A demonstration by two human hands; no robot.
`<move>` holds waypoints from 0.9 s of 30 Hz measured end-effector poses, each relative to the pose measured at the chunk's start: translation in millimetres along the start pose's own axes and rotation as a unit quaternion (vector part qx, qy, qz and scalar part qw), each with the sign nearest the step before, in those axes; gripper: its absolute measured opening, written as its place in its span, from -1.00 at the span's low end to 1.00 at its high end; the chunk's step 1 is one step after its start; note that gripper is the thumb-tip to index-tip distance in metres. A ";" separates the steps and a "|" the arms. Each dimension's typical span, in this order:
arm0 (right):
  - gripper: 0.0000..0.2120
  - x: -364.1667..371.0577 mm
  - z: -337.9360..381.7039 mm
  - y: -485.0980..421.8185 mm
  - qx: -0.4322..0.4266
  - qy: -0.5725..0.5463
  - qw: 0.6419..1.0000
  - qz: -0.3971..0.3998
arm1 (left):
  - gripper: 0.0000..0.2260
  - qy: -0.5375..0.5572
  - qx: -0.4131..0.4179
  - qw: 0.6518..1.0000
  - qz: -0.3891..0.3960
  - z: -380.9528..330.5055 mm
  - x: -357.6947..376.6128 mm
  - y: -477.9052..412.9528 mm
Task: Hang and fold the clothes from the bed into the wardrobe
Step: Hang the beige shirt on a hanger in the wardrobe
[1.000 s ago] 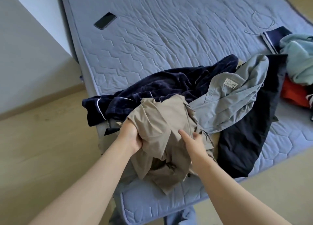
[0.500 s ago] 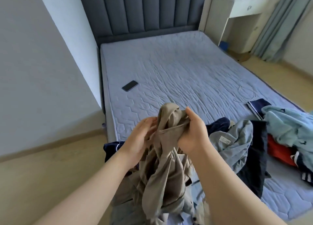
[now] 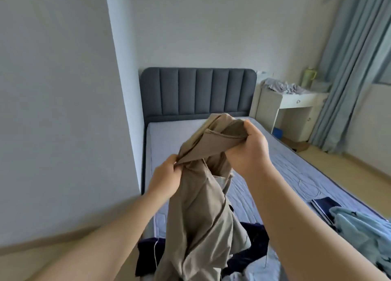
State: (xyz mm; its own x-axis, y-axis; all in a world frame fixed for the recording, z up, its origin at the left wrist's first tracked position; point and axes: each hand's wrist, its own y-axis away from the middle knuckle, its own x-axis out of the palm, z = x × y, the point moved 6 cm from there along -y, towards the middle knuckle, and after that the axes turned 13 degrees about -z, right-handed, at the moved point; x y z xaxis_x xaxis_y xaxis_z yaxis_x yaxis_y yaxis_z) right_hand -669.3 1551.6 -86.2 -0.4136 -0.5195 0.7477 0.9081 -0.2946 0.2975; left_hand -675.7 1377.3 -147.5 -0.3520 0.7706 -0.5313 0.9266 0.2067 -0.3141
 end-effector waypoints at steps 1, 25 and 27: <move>-0.87 7.1 5.6 2.2 -0.010 -0.007 1.000 0.010 | -0.78 -0.024 0.028 0.999 -0.039 -8.5 -16.7 -7.9; -0.45 70.7 -14.7 78.1 -0.280 0.474 0.825 0.124 | -0.75 0.002 0.294 0.955 -0.026 -146.8 -132.6 -31.0; -0.71 67.7 -34.4 76.6 -0.208 0.534 0.806 0.148 | -0.75 -0.011 0.300 0.954 -0.008 -148.1 -130.8 -30.3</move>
State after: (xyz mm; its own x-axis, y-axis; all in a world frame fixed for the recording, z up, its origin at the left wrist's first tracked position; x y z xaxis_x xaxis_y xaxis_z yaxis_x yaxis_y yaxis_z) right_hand -630.0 1466.3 -33.2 -0.2047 -0.9453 -0.2541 0.9687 -0.1584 -0.1908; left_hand -638.1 1359.5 48.0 -0.3746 0.7558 -0.5371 0.6809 -0.1690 -0.7127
